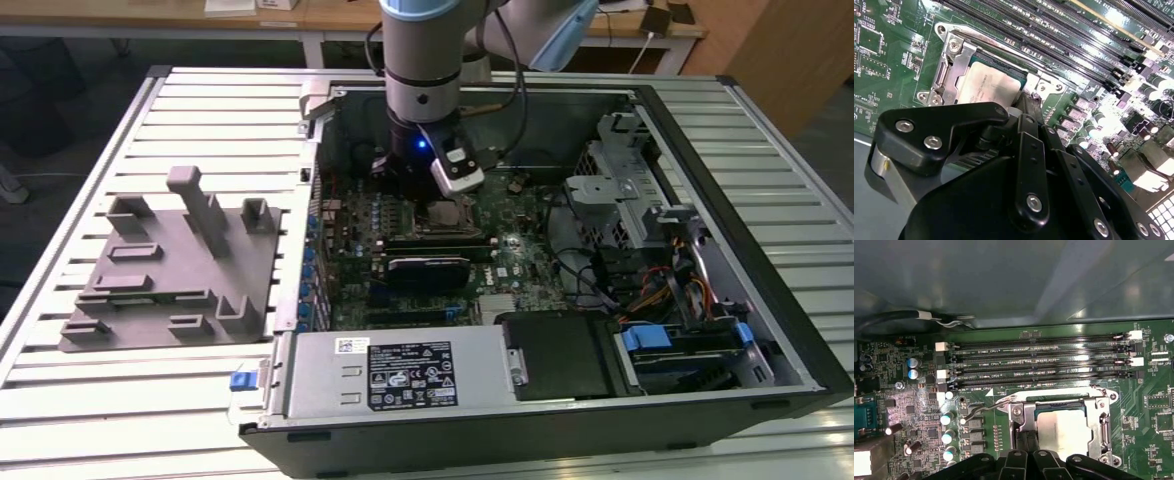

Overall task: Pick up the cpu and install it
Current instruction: 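Close the cpu cover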

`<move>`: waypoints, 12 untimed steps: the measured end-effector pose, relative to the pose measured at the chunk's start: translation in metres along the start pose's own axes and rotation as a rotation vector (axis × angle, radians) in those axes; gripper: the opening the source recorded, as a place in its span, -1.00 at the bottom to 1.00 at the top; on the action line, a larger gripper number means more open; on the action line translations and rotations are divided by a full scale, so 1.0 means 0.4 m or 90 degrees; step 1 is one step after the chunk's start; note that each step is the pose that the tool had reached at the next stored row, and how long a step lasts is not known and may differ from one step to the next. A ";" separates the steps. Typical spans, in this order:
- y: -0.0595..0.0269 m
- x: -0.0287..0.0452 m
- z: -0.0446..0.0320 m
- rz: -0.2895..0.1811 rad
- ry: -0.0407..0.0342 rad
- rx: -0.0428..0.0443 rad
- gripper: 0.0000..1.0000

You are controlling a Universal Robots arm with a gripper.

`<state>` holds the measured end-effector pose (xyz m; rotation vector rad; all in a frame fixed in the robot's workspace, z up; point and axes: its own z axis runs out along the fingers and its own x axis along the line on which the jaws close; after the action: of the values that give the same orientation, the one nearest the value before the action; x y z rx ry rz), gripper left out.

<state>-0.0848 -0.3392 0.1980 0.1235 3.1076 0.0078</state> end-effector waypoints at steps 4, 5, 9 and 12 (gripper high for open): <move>0.000 0.000 -0.011 0.000 0.0003 0.0006 -0.79; 0.000 0.000 -0.014 0.000 0.0003 0.0006 -0.79; 0.000 -0.001 -0.030 0.000 0.0002 0.0006 -0.79; 0.000 -0.001 -0.041 0.000 0.0002 0.0006 -0.79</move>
<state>-0.0849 -0.3393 0.2145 0.1235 3.1080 0.0063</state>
